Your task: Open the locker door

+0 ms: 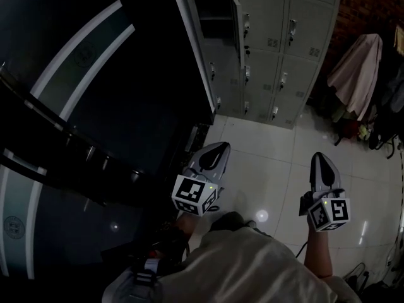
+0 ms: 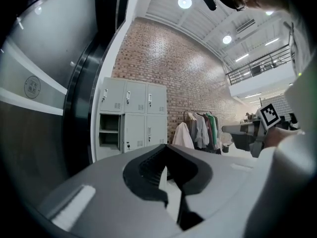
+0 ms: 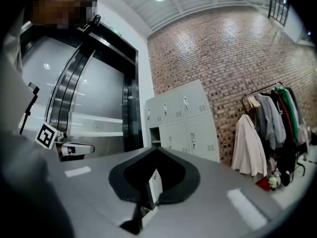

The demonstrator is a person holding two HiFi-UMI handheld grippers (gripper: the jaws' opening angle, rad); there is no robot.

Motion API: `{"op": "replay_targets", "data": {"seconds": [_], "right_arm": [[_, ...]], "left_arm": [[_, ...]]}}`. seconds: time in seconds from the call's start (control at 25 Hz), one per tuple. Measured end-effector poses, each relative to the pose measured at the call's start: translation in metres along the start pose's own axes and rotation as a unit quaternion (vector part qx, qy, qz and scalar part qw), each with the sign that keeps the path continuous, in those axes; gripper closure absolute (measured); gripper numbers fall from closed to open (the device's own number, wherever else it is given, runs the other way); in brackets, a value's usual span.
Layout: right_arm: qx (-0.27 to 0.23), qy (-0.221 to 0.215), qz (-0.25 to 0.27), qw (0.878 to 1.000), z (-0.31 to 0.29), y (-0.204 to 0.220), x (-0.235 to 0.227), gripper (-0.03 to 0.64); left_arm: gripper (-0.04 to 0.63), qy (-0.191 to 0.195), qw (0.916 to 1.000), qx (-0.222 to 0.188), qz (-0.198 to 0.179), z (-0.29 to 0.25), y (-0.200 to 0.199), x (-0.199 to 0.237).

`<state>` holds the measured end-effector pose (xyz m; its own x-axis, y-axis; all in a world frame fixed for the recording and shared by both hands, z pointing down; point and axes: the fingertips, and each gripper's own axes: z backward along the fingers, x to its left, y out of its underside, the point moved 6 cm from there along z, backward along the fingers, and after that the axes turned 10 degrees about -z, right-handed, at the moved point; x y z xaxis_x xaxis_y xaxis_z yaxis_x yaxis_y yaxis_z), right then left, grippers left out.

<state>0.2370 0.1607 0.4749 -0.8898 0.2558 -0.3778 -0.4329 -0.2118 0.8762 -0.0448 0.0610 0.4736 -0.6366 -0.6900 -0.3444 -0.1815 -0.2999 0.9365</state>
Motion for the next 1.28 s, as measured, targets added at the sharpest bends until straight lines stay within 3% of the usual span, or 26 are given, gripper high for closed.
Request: {"op": "replay_targets", "data": {"seconds": [0.28, 0.64, 1.28], "right_arm": [[-0.021, 0.001, 0.011, 1.0, 0.011, -0.016, 0.036, 0.615], [-0.022, 0.002, 0.037, 0.999, 0.003, -0.013, 0.072, 0.615], [-0.027, 0.028, 0.042, 0.998, 0.001, 0.002, 0.086, 0.617]], "left_arm": [[0.529, 0.014, 0.9998, -0.016, -0.001, 0.02, -0.023, 0.0], [0.529, 0.025, 0.9996, -0.009, 0.007, 0.034, -0.016, 0.027], [0.529, 0.046, 0.9987, -0.015, 0.013, 0.038, -0.011, 0.035]]}}
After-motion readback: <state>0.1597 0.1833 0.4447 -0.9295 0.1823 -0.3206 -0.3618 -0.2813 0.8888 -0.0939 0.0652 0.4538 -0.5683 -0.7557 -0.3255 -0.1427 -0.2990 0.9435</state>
